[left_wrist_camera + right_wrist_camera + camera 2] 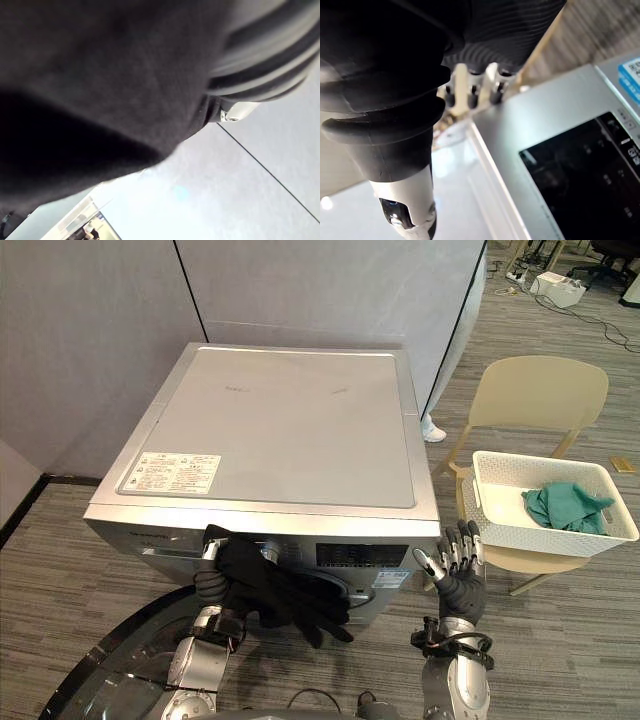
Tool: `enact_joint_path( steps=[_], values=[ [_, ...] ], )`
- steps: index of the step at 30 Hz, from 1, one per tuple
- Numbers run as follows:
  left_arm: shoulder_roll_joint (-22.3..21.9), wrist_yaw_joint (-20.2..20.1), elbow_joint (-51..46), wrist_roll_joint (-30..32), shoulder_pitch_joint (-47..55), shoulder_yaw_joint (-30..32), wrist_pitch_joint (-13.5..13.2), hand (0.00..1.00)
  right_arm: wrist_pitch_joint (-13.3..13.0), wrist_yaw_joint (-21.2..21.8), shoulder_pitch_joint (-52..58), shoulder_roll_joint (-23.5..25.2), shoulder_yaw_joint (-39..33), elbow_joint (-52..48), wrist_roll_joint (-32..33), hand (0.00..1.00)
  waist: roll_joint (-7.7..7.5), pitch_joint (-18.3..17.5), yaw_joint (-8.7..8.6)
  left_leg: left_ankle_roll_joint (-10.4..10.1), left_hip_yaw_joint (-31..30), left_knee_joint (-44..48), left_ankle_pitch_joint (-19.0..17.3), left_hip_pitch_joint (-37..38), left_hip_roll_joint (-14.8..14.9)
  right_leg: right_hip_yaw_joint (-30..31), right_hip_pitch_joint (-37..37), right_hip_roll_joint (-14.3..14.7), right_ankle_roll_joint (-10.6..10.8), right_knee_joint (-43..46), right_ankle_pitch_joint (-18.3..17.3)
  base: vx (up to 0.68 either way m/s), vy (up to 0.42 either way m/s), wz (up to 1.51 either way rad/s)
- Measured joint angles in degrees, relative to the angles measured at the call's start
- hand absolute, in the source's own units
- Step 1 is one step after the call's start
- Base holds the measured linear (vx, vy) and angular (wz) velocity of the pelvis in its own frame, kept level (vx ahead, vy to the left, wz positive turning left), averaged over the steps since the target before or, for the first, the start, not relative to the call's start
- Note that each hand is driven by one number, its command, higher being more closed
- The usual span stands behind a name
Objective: Pick up the laundry basket with both hands and put the clothes into the washing machine.
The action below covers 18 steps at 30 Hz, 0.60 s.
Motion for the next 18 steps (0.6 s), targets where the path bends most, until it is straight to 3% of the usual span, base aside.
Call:
enact_joint_path(
  steps=[3, 5, 7, 9, 11, 13, 15, 16, 17, 18],
  values=[
    [-0.06, -1.25, -0.04, -0.19, 1.50, -0.56, 0.13, 1.00, -0.80, 0.42, 0.42, -1.65, -0.03, -1.78, 0.01, 0.00, 1.07, 3.65, -0.14, 0.95, -4.10, 15.32, -0.49, -5.69, -0.07, -1.11, 0.55, -0.63, -0.35, 4.89, -3.46, -0.02, -0.018, 0.17],
    [-0.02, -2.18, -0.05, -0.25, 3.39, -1.43, 0.42, 1.00, -0.98, 0.56, 0.35, -3.50, 0.04, -2.95, -0.02, 0.00, 1.79, 4.87, -0.09, 0.95, -5.61, 20.56, -0.49, -7.96, -0.17, -0.96, -0.58, -1.07, -0.53, 8.92, -5.93, -0.01, 0.037, 0.06],
    [0.33, -2.30, -0.02, -0.46, 4.56, -2.78, 1.05, 1.00, -1.12, 0.52, -0.47, -5.03, 0.22, -3.14, -0.47, 0.00, 2.58, 4.93, -0.04, 1.02, -5.37, 21.40, -0.45, -9.92, -0.71, -0.08, -3.63, -1.44, -0.74, 12.81, -7.43, 0.00, 0.045, -0.02],
    [1.26, -2.48, 0.15, -0.46, 4.25, -4.02, 1.47, 1.00, -1.77, 0.38, -1.71, -5.37, 0.98, -3.46, -1.29, 0.00, 2.35, 5.27, -0.06, 1.04, -5.20, 19.81, -0.44, -11.39, -1.42, 0.20, -7.95, -1.44, -0.49, 15.70, -7.69, -0.04, -0.017, -0.06],
    [2.58, -3.43, 1.87, -0.17, 0.78, -5.56, 1.68, 1.00, -2.37, 0.13, -5.01, -5.22, 1.60, -4.47, -1.62, 0.00, 2.19, 9.22, -0.69, 1.74, -4.49, 19.60, -1.10, -12.83, -1.20, 0.48, -11.42, -0.94, -0.47, 19.23, -7.76, -0.09, -0.010, -0.05],
    [3.44, -3.42, 3.15, 0.23, -1.65, -6.08, 2.01, 1.00, -2.94, -0.61, -7.04, -5.21, 2.23, -5.97, -1.62, 0.00, 1.37, 11.08, -0.82, 2.41, -4.41, 21.56, -2.98, -15.80, -1.04, 0.80, -15.84, -0.54, 0.11, 23.41, -9.28, -0.17, 0.023, -0.03],
    [3.46, -3.38, 5.33, 1.51, -4.07, -6.67, 2.06, 1.00, -4.27, -1.56, -8.26, -5.09, 2.28, -7.41, -1.58, 0.00, 0.84, 13.04, -0.75, 2.37, -4.41, 24.40, -7.07, -18.66, -0.54, 1.10, -19.88, 0.23, 0.79, 28.57, -11.50, -0.17, 0.023, 0.00],
    [3.57, -3.18, 6.77, 2.14, -5.11, -6.80, 2.09, 1.00, -4.91, -2.47, -9.24, -5.07, 2.23, -8.12, -1.55, 0.00, 0.86, 13.68, -0.73, 1.54, -4.32, 25.78, -11.25, -20.22, 0.18, 1.61, -22.60, 1.14, 1.18, 31.85, -12.95, -0.16, 0.067, -0.15],
    [3.86, -2.67, 9.00, 2.23, -7.07, -6.99, 2.18, 1.00, -5.95, -3.53, -10.17, -4.83, 2.18, -8.47, -1.54, 0.00, -0.22, 14.62, -0.49, 1.32, -3.92, 29.30, -13.25, -23.01, 0.14, 2.49, -25.71, 1.21, 1.76, 35.09, -14.24, -0.15, 0.092, -0.18],
    [3.80, -1.96, 9.88, 2.30, -8.04, -6.99, 2.28, 1.00, -6.34, -3.80, -10.22, -4.83, 2.09, -8.76, -1.54, 0.00, -0.22, 14.89, -0.43, 1.28, -3.98, 30.49, -13.94, -24.15, 0.16, 2.75, -26.60, 1.25, 1.80, 35.66, -14.51, -0.11, 0.112, -0.19]
  ],
)
